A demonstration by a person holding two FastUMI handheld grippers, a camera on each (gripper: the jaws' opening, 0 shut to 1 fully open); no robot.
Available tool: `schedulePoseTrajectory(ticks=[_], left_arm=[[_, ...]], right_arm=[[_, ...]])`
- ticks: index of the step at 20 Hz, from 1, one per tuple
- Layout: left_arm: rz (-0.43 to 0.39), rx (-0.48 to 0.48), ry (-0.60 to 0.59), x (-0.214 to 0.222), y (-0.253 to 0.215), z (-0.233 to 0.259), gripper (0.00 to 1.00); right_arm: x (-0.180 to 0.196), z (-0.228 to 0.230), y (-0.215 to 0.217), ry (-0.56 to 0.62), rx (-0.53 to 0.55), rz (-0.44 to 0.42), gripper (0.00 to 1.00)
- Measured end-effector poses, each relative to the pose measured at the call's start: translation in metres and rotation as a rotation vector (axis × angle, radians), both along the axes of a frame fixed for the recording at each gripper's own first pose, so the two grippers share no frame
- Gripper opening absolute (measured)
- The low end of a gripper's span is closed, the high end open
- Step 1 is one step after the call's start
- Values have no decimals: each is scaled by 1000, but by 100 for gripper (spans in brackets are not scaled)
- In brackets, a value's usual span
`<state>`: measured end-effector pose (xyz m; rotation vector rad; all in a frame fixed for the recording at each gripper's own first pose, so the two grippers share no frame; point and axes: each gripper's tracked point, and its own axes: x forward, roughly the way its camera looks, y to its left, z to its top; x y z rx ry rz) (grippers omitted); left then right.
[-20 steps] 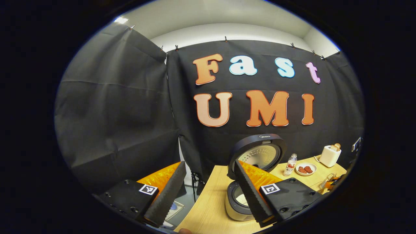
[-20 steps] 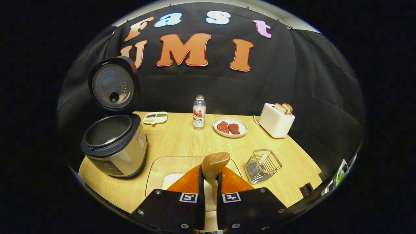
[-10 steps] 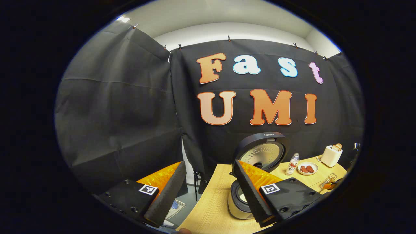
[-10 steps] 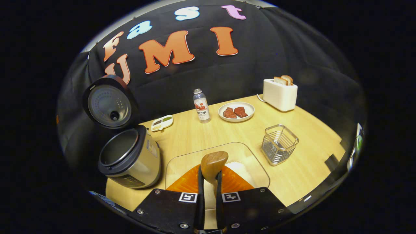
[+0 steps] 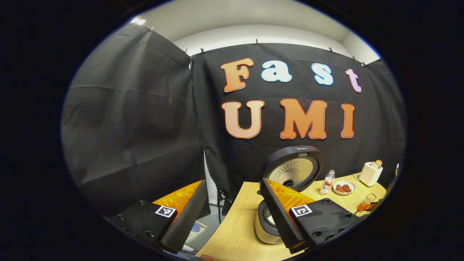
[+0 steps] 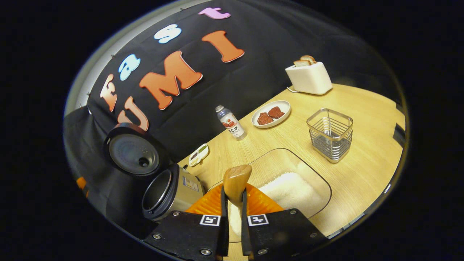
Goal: Close the left gripper, press the button to open the rice cooker; take a wooden spoon from the chopstick holder with the right hand, scoop a spoonful of rice and pour it into the rice cooker, then put the wooden spoon back into the chopstick holder.
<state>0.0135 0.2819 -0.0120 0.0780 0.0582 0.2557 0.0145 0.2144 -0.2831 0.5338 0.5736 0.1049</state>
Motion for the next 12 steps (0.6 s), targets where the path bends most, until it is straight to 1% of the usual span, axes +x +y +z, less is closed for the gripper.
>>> schedulePoseTrajectory(ticks=[6,12], left_arm=[[10,12,-8,0,-1,5,100],[-9,12,-13,7,-11,7,100]], right_arm=[[0,-3,0,61,251,-66,13],[2,5,-20,76,447,-165,13]])
